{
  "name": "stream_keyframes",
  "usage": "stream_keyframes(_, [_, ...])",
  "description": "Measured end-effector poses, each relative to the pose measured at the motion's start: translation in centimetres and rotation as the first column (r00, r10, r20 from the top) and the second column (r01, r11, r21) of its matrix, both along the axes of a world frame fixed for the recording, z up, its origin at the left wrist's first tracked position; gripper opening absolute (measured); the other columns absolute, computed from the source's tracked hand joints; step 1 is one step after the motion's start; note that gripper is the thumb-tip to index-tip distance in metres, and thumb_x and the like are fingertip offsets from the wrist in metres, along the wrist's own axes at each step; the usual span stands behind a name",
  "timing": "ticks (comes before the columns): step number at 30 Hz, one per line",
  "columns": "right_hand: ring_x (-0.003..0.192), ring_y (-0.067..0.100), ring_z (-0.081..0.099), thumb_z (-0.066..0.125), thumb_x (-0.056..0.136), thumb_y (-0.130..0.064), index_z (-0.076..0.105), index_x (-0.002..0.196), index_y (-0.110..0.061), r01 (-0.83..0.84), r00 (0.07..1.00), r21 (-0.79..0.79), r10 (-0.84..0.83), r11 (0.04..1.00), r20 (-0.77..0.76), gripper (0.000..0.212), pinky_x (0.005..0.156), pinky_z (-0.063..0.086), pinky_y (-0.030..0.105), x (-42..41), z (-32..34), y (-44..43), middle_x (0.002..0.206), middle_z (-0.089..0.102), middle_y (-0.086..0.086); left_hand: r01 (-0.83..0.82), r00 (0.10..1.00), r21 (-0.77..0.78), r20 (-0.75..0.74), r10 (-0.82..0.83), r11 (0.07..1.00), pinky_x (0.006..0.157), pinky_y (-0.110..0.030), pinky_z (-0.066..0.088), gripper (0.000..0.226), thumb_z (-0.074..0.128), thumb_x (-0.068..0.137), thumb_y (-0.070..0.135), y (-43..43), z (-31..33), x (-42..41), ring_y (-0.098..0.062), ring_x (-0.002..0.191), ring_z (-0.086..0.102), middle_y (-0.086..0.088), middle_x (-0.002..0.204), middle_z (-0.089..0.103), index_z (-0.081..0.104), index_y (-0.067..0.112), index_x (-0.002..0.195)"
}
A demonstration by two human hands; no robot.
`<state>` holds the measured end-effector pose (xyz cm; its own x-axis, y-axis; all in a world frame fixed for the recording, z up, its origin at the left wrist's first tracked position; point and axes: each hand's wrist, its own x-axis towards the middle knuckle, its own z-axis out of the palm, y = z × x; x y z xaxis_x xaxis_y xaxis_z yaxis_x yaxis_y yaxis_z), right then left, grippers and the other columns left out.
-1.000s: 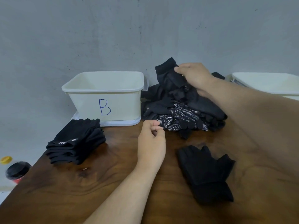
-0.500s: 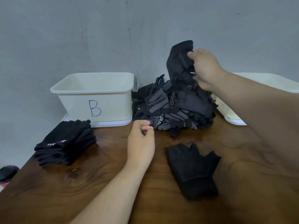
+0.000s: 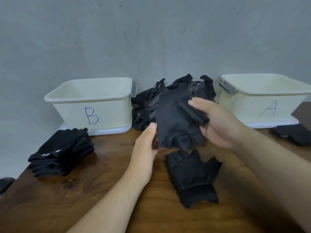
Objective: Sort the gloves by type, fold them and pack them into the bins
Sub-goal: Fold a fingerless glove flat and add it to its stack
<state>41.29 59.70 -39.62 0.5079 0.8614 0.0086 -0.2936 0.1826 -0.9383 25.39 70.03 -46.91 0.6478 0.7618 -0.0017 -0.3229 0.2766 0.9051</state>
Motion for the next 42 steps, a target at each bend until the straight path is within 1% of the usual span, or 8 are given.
stream_keyframes(4, [0.083, 0.019, 0.059, 0.057, 0.108, -0.028, 0.06, 0.094, -0.015, -0.085, 0.966, -0.233, 0.137, 0.969, 0.219, 0.019, 0.071, 0.043, 0.037, -1.2, -2.0, -2.3, 0.095, 0.06, 0.008, 0.207, 0.977, -0.088, 0.065, -0.202, 0.974, 0.125, -0.05, 0.036, 0.061, 0.065, 0.099, 0.05, -0.3, -0.4, -0.3, -0.027, 0.139, 0.06, -0.009, 0.147, 0.064, 0.06, 0.014, 0.148])
stream_keyframes(8, [0.069, 0.015, 0.062, 0.052, 0.11, -0.03, 0.06, 0.094, -0.015, -0.065, 0.963, -0.303, 0.14, 0.951, 0.231, 0.024, 0.054, 0.048, 0.029, -2.6, -2.7, -3.8, 0.083, 0.06, 0.009, 0.202, 0.979, 0.01, -0.021, -0.201, 0.979, 0.121, -0.054, 0.041, 0.044, 0.061, 0.106, 0.033, -0.8, -0.5, -0.6, -0.033, 0.133, 0.064, -0.017, 0.138, 0.069, 0.066, 0.006, 0.139])
stream_keyframes(18, [0.097, 0.011, 0.078, 0.09, 0.084, -0.027, 0.078, 0.113, -0.035, 0.178, 0.851, -0.135, -0.084, 0.975, 0.518, 0.032, 0.088, 0.063, 0.032, -3.2, -5.2, -6.2, 0.104, 0.079, -0.009, 0.009, 0.992, 0.209, -0.124, 0.017, 0.978, 0.103, -0.058, 0.057, 0.021, 0.074, 0.094, 0.028, -3.6, -0.2, 0.1, -0.034, 0.108, 0.076, -0.015, 0.108, 0.081, 0.084, 0.011, 0.103])
stream_keyframes(22, [0.109, 0.018, 0.077, 0.088, 0.086, -0.019, 0.08, 0.12, -0.023, 0.18, 0.896, -0.07, -0.134, 0.981, 0.424, 0.035, 0.103, 0.059, 0.043, -1.9, -6.2, -5.9, 0.112, 0.081, 0.0, -0.019, 0.993, 0.234, -0.105, 0.045, 0.972, 0.103, -0.053, 0.057, 0.017, 0.076, 0.094, 0.019, -3.7, 0.2, 0.1, -0.029, 0.11, 0.076, -0.01, 0.112, 0.081, 0.084, 0.017, 0.108])
stream_keyframes(26, [0.105, 0.028, 0.078, 0.086, 0.087, -0.013, 0.082, 0.115, -0.017, 0.091, 0.945, -0.055, -0.069, 0.994, 0.32, 0.028, 0.084, 0.06, 0.033, -1.3, -6.1, -6.0, 0.109, 0.082, 0.009, 0.064, 0.996, 0.204, -0.067, -0.051, 0.977, 0.107, -0.049, 0.054, 0.027, 0.072, 0.096, 0.017, -3.6, 0.8, -0.2, -0.029, 0.119, 0.073, -0.009, 0.123, 0.077, 0.077, 0.015, 0.123])
stream_keyframes(29, [0.101, 0.033, 0.079, 0.089, 0.083, -0.015, 0.082, 0.111, -0.018, 0.054, 0.921, -0.093, -0.014, 0.994, 0.39, 0.029, 0.096, 0.062, 0.047, -1.4, -5.6, -6.2, 0.102, 0.081, 0.013, 0.022, 0.998, 0.239, -0.06, -0.008, 0.971, 0.107, -0.051, 0.054, 0.022, 0.07, 0.097, 0.028, -4.0, 1.4, -0.5, -0.028, 0.117, 0.074, -0.008, 0.119, 0.079, 0.081, 0.019, 0.114])
stream_keyframes(33, [0.106, 0.021, 0.078, 0.084, 0.088, -0.024, 0.079, 0.117, -0.027, -0.052, 0.891, -0.1, 0.092, 0.994, 0.445, 0.029, 0.1, 0.06, 0.038, -1.7, -4.0, -6.9, 0.111, 0.08, 0.002, -0.097, 0.992, 0.384, -0.036, 0.119, 0.918, 0.096, -0.045, 0.06, 0.013, 0.073, 0.097, 0.024, -4.8, 1.5, -0.7, -0.023, 0.106, 0.077, -0.003, 0.107, 0.082, 0.084, 0.023, 0.104])
stream_keyframes(42, [0.085, 0.026, 0.075, 0.081, 0.093, -0.022, 0.082, 0.092, -0.012, 0.154, 0.84, 0.136, -0.202, 0.979, 0.503, 0.01, 0.081, 0.063, 0.043, -3.1, -4.7, -6.5, 0.089, 0.076, 0.019, -0.163, 0.983, 0.456, 0.005, 0.181, 0.875, 0.083, -0.027, 0.061, 0.008, 0.081, 0.09, 0.023, -6.2, 2.1, -1.4, -0.017, 0.096, 0.078, 0.001, 0.097, 0.082, 0.084, 0.021, 0.097])
